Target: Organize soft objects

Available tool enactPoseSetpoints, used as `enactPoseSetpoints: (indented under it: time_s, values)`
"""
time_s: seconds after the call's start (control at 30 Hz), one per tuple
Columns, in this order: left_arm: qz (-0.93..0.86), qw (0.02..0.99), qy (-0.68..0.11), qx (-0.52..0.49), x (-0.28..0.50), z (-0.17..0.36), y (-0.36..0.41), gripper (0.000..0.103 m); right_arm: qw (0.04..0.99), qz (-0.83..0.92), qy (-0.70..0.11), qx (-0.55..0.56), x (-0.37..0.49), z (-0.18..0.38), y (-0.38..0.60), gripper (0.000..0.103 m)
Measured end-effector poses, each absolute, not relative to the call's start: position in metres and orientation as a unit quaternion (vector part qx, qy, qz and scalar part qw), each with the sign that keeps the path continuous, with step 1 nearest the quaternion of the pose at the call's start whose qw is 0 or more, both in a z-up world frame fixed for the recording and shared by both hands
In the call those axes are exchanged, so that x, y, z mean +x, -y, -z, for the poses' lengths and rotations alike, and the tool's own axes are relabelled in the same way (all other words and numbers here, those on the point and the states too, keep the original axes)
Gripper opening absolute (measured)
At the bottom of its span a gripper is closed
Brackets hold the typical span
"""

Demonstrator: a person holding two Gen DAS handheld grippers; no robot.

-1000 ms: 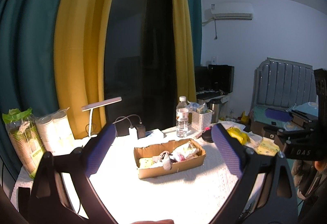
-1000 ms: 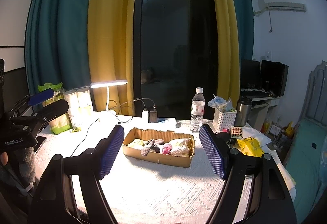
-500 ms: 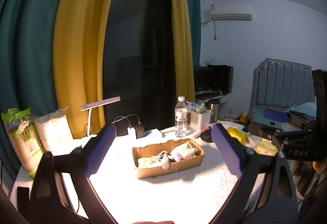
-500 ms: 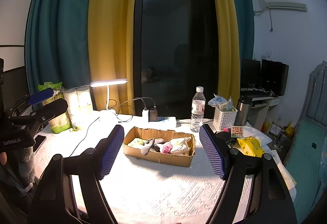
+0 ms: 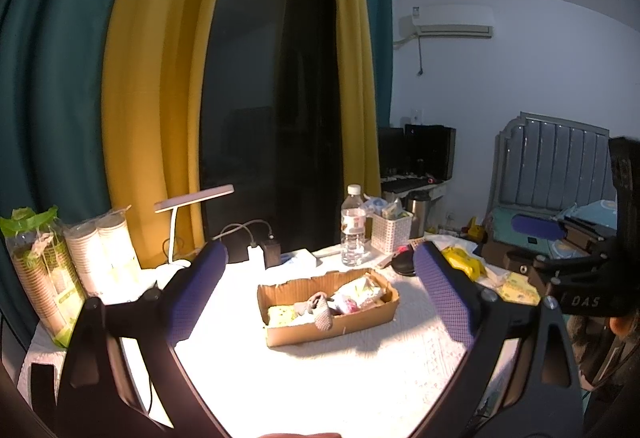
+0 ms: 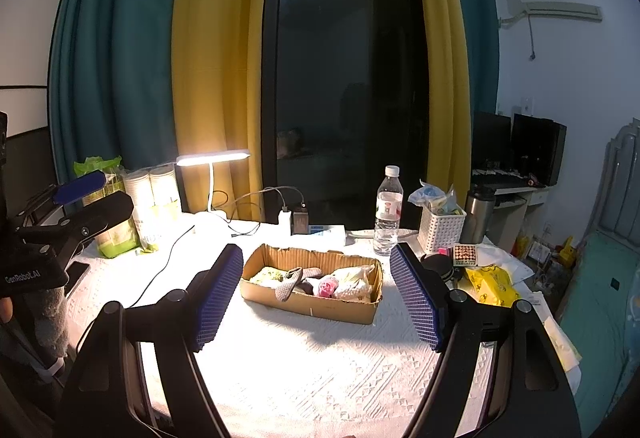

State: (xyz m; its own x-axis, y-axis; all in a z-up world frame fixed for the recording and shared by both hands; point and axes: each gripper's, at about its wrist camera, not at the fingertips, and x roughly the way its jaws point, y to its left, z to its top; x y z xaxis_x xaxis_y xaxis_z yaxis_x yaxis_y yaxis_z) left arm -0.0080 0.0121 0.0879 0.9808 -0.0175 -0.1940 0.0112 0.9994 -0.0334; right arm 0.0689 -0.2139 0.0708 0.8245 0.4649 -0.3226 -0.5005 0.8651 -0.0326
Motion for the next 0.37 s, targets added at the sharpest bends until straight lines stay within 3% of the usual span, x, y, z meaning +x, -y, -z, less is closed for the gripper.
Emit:
enactPoseSetpoints:
  time_s: [0.37]
  values:
    - [0.002,0.996,-0.093,-0.016,0.002,-0.09,-0.009,0.096,0.951,-0.258,-0.159,-0.066,0.081,-0.069,0.21,0.079]
